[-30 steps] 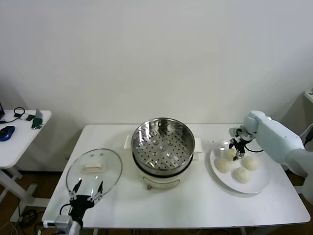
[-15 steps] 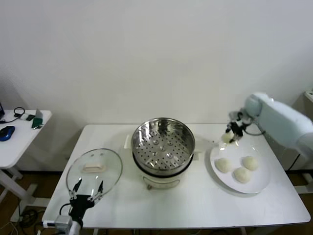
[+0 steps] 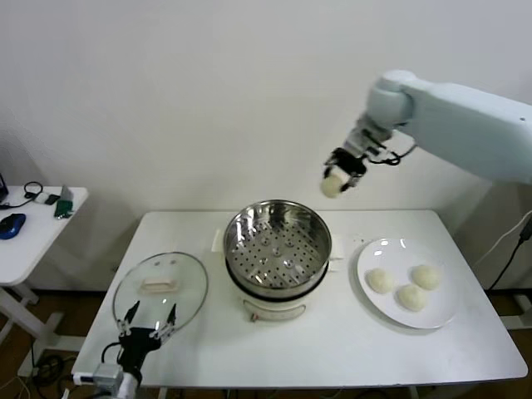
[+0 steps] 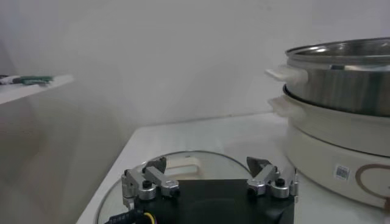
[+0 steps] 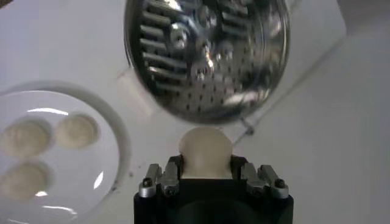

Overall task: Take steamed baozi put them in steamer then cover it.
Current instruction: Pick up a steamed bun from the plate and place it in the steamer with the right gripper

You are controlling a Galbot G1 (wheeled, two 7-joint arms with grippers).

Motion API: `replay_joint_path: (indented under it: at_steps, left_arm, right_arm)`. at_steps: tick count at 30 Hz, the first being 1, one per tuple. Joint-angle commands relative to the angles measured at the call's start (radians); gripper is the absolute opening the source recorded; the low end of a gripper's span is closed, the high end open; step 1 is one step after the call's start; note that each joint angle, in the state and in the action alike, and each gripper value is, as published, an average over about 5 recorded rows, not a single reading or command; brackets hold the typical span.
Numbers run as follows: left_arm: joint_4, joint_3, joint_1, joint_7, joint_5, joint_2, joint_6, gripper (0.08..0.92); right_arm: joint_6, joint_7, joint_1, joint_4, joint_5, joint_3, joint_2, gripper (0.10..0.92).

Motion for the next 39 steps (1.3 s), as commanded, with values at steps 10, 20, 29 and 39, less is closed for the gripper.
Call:
replay_joint_path:
  at_steps: [10, 20, 29, 39]
  left_arm:
    - [0.003, -0.002, 0.002, -0.002, 0.001, -0.018, -0.008, 0.823]
    - [0.012, -0.003, 0.003, -0.003, 0.001, -0.016, -0.02, 0.823]
    - [0.014, -0.004, 0.003, -0.003, -0.001, -0.014, -0.02, 0.823]
    - [0.001, -0.004, 0.011, 0.0, 0.0, -0.011, -0.014, 0.823]
  right_arm:
    - [0.193, 0.208, -0.304, -0.187, -0.435, 0.041, 0.202, 0.535]
    - [0.236, 0.292, -0.405, -0.36, -0.532, 0.115, 0.267, 0.589]
    - [0.281, 0.31, -0.398, -0.416, -0.49, 0.121, 0.281, 0.687]
    - [0.24, 0.079, -0.07, -0.297, 0.216, -0.114, 0.174, 0.822]
